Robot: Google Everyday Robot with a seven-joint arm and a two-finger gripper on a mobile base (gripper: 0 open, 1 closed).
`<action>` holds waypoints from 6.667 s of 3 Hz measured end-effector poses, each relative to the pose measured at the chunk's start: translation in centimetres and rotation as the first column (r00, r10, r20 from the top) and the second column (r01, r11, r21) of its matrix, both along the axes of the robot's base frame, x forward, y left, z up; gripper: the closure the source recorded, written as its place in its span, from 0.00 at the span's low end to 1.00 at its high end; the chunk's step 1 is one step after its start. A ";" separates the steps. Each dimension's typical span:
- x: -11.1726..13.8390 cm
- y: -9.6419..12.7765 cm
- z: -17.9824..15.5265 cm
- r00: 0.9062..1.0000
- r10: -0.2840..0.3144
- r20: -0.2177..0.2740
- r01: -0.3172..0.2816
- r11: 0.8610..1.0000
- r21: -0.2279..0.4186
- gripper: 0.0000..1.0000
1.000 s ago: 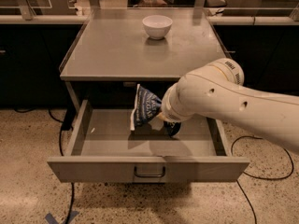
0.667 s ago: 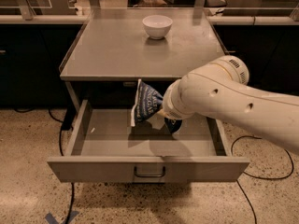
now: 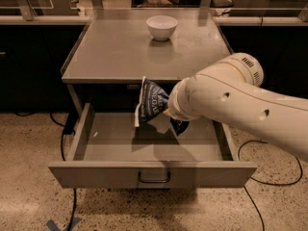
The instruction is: Pick blue chip bag from top drawer and place on counter
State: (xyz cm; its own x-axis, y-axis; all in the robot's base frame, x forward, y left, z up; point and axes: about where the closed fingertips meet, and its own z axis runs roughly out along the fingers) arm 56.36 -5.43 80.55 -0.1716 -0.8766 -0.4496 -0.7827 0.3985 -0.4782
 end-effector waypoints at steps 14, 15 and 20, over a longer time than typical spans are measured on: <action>16.2 11.5 6.9 0.991 -0.075 -0.113 0.067 0.995 -0.069 1.00; 16.8 12.0 6.1 0.991 -0.067 -0.113 0.060 0.996 -0.068 1.00; 16.4 13.5 2.7 0.992 0.002 -0.123 -0.008 0.999 -0.049 0.84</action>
Offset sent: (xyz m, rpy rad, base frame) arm 0.0043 -0.0010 0.0497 -0.0052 -0.0350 -0.0291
